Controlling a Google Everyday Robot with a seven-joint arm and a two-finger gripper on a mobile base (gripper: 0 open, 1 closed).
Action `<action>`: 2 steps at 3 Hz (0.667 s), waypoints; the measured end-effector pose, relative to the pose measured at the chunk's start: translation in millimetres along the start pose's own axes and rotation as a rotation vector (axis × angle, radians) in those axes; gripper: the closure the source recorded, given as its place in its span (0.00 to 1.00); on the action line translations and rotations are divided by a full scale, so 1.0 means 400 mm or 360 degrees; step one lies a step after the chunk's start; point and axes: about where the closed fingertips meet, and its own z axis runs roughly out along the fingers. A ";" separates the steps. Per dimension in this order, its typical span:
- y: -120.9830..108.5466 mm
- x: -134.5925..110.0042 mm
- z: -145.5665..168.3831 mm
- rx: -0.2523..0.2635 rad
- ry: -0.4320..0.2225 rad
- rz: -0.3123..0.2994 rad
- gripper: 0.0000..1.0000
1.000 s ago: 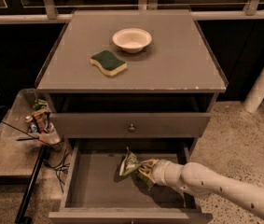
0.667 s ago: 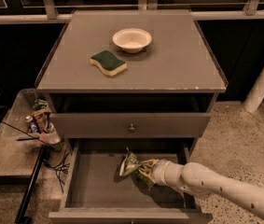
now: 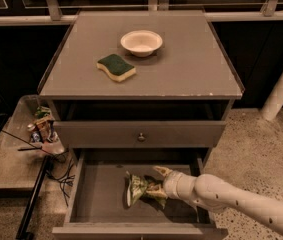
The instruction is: Place green jalapeno chip bag into middle drawer
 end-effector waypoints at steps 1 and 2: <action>0.000 0.000 0.000 0.0000 0.0000 0.0000 0.00; 0.000 0.000 0.000 0.0000 0.0000 0.0000 0.00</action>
Offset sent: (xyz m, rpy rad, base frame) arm 0.0000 0.0000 0.0000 0.0000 0.0000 0.0000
